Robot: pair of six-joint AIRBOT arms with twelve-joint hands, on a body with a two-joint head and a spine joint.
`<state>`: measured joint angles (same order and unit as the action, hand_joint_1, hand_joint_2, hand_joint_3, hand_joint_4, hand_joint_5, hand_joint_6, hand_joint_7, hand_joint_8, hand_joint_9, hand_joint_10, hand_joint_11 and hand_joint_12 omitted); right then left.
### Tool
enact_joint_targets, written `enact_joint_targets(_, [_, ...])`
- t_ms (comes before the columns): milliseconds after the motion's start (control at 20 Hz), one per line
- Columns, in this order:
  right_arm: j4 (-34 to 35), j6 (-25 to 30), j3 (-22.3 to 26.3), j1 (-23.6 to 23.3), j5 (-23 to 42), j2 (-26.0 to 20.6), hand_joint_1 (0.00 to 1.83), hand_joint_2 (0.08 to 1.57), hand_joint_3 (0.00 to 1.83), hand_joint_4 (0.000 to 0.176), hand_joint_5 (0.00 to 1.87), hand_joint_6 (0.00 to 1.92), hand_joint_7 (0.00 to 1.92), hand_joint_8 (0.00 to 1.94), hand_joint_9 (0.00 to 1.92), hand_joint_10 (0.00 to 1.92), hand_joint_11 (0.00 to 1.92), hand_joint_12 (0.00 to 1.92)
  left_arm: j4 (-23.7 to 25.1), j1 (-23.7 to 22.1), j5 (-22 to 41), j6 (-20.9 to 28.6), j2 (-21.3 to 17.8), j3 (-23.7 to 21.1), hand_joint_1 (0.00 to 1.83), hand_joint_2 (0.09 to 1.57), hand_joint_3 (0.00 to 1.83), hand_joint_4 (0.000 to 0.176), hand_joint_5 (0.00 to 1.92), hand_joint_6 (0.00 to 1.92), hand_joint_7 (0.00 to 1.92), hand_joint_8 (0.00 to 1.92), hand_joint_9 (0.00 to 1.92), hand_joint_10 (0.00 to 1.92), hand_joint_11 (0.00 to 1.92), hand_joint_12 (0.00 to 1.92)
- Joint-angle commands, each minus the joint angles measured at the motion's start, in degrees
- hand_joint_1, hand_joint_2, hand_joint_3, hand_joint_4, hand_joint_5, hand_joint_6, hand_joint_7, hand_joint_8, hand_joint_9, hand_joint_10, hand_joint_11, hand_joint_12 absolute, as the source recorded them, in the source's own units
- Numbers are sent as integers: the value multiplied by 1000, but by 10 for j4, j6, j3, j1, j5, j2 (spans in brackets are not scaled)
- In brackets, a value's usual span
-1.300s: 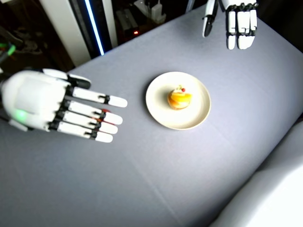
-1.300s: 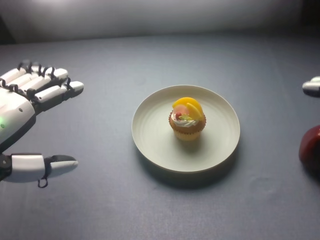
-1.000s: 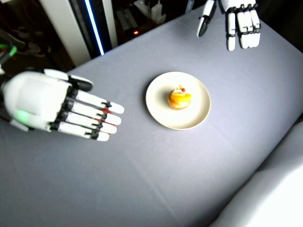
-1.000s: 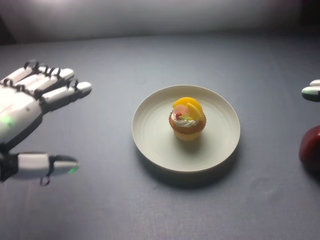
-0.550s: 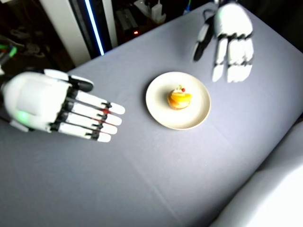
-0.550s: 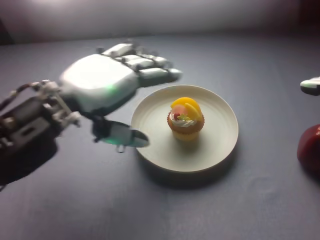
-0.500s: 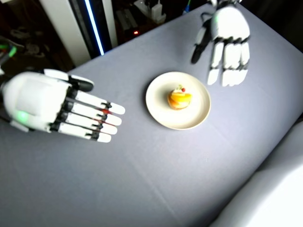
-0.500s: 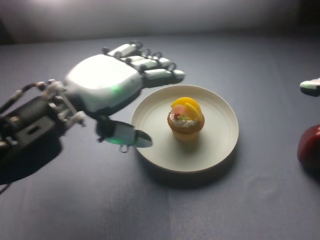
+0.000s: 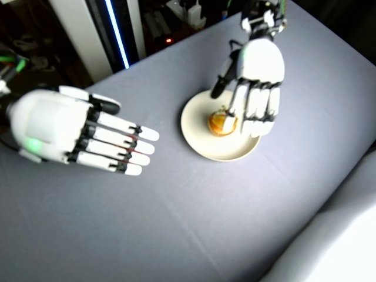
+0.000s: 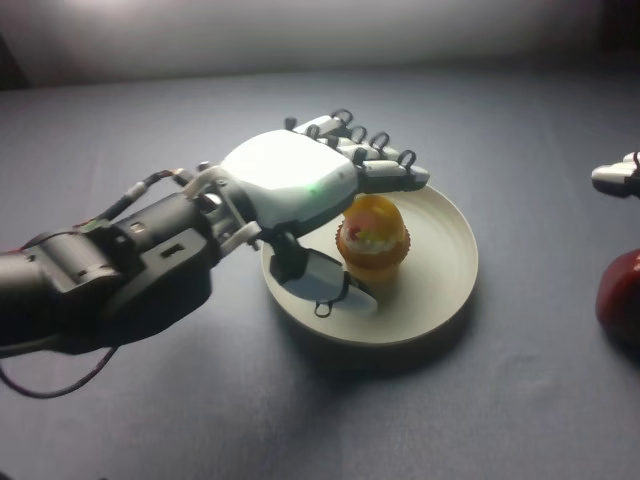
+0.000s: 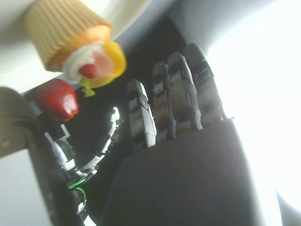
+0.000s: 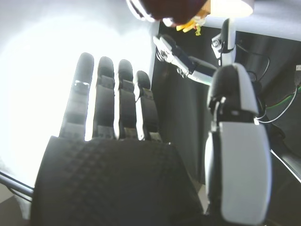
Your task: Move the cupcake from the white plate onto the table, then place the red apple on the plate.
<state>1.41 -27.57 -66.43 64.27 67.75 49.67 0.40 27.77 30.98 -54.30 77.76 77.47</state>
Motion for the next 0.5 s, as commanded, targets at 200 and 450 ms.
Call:
enact_joint_targets(200, [19,9,-6,-6,69,2,685,1047,0,0,371,6,400,7,354,17,32,811,8,-13,32,-3,20,24,1120,1043,2,0,797,16,921,66,901,174,462,1217])
enact_joint_targets(450, [19,12,-6,-6,69,2,675,1079,4,0,302,0,346,0,314,0,0,791,-12,-19,27,-15,31,39,1254,1128,4,0,922,981,961,1107,919,1122,702,1581])
